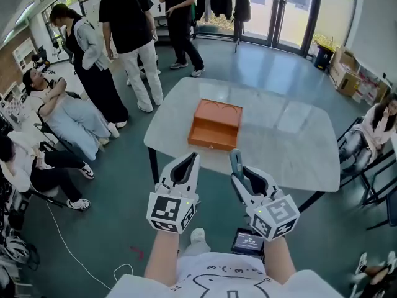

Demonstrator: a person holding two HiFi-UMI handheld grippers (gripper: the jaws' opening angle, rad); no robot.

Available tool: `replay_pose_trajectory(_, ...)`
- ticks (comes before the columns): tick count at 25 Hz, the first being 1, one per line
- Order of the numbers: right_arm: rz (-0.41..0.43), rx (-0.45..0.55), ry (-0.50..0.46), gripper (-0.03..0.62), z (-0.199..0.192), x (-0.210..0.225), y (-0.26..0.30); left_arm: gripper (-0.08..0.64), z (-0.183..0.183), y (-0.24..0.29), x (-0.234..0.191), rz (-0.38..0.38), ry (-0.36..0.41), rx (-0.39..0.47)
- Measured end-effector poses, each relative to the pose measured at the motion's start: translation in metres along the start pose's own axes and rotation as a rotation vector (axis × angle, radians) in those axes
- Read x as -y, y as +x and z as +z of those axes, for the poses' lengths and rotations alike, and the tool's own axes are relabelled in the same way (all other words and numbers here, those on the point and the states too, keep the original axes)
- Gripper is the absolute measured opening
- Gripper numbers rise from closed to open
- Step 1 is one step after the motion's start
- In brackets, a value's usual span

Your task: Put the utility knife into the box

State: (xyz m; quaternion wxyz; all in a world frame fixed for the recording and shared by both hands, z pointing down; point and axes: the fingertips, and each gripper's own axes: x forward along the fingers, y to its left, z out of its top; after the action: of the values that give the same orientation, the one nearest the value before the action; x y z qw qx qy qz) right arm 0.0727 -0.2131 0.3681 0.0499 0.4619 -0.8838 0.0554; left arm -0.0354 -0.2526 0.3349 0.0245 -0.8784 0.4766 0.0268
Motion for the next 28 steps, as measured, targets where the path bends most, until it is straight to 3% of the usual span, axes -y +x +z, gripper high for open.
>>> replay_pose_trajectory(11, -0.054, -0.016, 0.014, 0.132, 0.007, 0.032, 0.088, 0.015, -0.012, 0.069, -0.07, -0.06, -0.012, -0.009)
replay_pose_trajectory(18, -0.076, -0.034, 0.025, 0.132, 0.005, 0.045, 0.124, 0.015, -0.02, 0.096, -0.092, -0.099, -0.02, -0.018)
replay_pose_trajectory(28, -0.092, -0.076, 0.01, 0.132, 0.002, 0.06, 0.15, 0.016, -0.032, 0.115, -0.114, -0.096, -0.05, -0.036)
